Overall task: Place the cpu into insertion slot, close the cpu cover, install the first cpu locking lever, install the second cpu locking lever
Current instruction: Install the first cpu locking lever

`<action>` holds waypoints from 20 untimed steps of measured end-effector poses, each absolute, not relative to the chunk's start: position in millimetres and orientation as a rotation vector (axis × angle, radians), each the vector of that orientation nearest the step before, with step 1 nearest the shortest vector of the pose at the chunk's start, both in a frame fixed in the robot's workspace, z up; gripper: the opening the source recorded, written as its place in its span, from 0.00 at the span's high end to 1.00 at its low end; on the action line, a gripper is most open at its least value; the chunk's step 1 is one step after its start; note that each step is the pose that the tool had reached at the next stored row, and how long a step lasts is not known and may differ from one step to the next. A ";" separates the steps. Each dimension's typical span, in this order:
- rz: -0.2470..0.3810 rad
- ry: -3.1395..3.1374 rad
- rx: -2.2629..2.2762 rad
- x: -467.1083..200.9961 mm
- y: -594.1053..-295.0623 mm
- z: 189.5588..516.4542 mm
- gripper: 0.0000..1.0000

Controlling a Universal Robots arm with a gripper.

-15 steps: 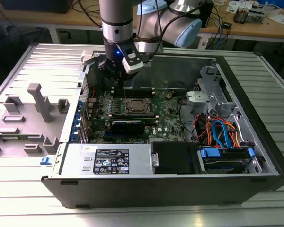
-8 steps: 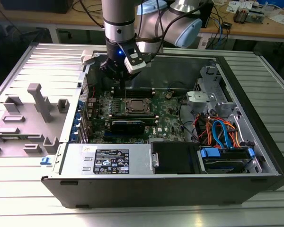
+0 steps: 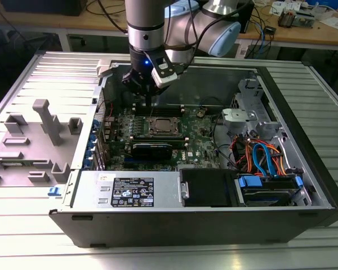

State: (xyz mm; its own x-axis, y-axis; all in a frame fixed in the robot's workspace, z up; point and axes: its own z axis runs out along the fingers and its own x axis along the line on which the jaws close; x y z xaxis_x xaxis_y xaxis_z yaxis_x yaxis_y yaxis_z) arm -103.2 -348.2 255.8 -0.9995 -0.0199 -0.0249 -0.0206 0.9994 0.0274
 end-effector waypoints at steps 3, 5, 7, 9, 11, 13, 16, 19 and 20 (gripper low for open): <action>0.043 3.117 -0.033 -100.3 -348.2 255.8 0.89; 0.043 3.117 -0.033 -98.4 -348.2 255.8 0.89; 0.043 3.117 -0.034 -97.4 -348.2 255.8 0.89; 0.043 3.116 -0.038 -96.8 -348.1 255.7 0.89; 0.043 3.116 -0.060 -96.6 -348.0 255.4 0.89; 0.044 3.116 -0.106 -96.6 -348.0 255.2 0.89; 0.044 3.113 -0.138 -96.6 -348.0 255.0 0.89; 0.043 3.113 -0.138 -96.6 -348.0 255.1 0.89; 0.043 3.113 -0.138 -96.6 -348.0 255.1 0.89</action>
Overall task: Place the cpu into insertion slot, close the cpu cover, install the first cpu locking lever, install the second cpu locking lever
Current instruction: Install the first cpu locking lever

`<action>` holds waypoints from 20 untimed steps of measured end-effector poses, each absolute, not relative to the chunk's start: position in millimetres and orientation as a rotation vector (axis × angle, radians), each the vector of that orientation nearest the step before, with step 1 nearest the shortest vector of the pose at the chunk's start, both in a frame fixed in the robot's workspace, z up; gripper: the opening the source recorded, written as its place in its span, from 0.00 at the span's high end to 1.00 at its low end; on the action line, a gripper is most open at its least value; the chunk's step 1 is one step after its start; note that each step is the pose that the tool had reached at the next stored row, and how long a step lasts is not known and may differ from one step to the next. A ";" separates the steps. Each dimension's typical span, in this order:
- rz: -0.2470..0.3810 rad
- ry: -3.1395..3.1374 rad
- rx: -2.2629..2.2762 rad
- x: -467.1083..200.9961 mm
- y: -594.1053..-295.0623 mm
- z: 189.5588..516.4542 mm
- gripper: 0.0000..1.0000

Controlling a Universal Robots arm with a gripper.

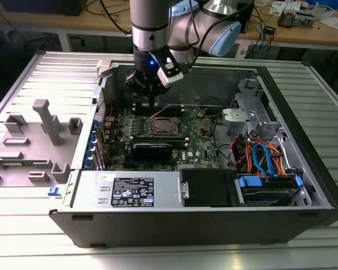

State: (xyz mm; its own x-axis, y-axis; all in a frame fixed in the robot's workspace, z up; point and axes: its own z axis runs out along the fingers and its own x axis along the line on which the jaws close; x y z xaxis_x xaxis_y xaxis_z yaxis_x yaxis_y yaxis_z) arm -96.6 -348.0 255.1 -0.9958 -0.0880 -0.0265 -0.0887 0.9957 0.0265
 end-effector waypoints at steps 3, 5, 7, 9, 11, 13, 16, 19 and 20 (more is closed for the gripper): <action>0.043 3.113 -0.138 -97.0 -347.9 255.1 0.89; 0.043 3.113 -0.138 -97.0 -348.0 255.0 0.89; 0.043 3.113 -0.138 -97.0 -348.0 254.8 0.89; 0.044 3.113 -0.138 -96.5 -348.0 254.1 0.89; 0.044 3.113 -0.138 -95.6 -348.0 252.6 0.89; 0.043 3.113 -0.138 -93.7 -348.0 250.5 0.89; 0.043 3.114 -0.136 -88.6 -347.8 246.4 0.89; 0.036 3.114 -0.128 -87.6 -347.5 243.7 0.89; 0.030 3.114 -0.127 -87.4 -347.3 242.7 0.89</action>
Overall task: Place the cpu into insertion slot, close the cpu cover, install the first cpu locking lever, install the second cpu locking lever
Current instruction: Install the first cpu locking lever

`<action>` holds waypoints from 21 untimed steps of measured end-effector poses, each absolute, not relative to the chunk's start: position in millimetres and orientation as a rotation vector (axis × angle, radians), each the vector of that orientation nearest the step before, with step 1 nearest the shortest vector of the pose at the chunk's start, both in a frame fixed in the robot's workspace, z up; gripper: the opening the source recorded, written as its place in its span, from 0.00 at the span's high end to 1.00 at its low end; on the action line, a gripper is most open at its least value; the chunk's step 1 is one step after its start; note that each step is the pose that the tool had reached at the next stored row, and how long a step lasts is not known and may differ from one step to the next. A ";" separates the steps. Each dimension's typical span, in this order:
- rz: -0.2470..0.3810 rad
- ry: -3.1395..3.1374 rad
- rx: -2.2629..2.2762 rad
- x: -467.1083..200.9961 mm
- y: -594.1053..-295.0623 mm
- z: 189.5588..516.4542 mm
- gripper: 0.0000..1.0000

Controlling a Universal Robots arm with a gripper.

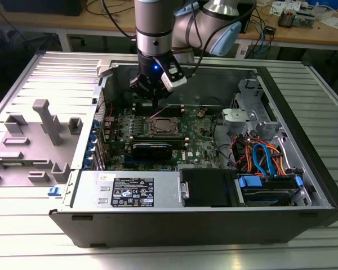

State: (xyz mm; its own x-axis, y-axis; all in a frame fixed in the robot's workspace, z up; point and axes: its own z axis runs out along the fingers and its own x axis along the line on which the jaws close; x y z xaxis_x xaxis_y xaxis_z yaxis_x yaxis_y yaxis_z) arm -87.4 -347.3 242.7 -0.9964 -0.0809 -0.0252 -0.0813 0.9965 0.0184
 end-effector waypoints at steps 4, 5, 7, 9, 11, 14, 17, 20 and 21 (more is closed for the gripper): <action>0.026 3.115 -0.121 -86.2 -347.0 240.4 0.89; 0.026 3.115 -0.118 -85.7 -347.0 239.9 0.89; 0.024 3.115 -0.110 -84.8 -346.7 239.0 0.89; 0.024 3.115 -0.101 -84.2 -346.2 237.9 0.89; 0.024 3.116 -0.088 -83.5 -345.4 236.2 0.89; 0.024 3.116 -0.083 -82.9 -344.7 234.2 0.89; 0.024 3.116 -0.080 -82.1 -344.0 231.8 0.89; 0.024 3.116 -0.079 -81.6 -343.6 228.6 0.89; 0.024 3.116 -0.078 -81.1 -343.3 227.0 0.89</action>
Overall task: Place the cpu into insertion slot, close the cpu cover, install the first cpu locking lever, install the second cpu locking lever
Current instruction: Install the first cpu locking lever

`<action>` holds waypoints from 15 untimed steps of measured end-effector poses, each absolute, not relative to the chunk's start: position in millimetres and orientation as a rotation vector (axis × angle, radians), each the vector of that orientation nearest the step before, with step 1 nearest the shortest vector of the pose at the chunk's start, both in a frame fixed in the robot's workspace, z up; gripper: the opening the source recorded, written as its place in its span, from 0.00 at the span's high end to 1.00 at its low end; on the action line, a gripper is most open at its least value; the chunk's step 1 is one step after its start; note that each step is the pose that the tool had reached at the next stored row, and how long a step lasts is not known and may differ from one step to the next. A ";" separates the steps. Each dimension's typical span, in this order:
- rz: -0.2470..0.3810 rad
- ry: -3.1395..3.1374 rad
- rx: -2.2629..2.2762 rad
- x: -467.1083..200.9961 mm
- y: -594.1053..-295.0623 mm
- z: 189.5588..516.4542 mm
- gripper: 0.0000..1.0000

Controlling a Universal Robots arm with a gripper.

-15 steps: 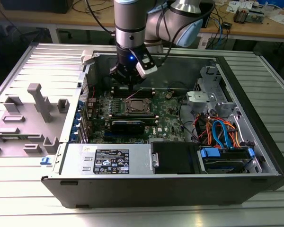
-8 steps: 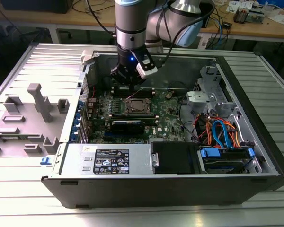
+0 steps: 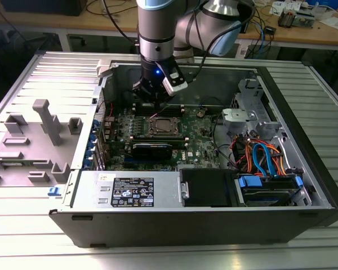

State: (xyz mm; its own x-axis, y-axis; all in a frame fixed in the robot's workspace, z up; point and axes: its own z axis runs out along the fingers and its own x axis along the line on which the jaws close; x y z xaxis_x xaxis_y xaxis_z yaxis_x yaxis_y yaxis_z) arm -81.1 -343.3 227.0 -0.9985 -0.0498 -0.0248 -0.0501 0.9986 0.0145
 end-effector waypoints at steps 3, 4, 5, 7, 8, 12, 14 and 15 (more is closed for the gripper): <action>0.023 3.116 -0.074 -79.5 -342.4 224.1 0.89; 0.023 3.116 -0.073 -78.5 -342.1 223.7 0.89; 0.023 3.116 -0.072 -77.8 -341.9 223.5 0.89; 0.023 3.116 -0.070 -75.9 -341.6 223.3 0.89; 0.023 3.116 -0.070 -75.1 -341.5 223.2 0.89; 0.019 3.116 -0.064 -71.0 -341.4 223.0 0.89; 0.016 3.117 -0.054 -67.8 -341.4 222.7 0.89; 0.015 3.117 -0.051 -66.8 -341.4 222.7 0.89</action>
State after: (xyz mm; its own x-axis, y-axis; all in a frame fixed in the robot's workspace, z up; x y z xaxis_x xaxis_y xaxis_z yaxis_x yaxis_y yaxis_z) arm -66.8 -341.4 222.7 -0.9992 -0.0326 -0.0245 -0.0329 0.9994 0.0091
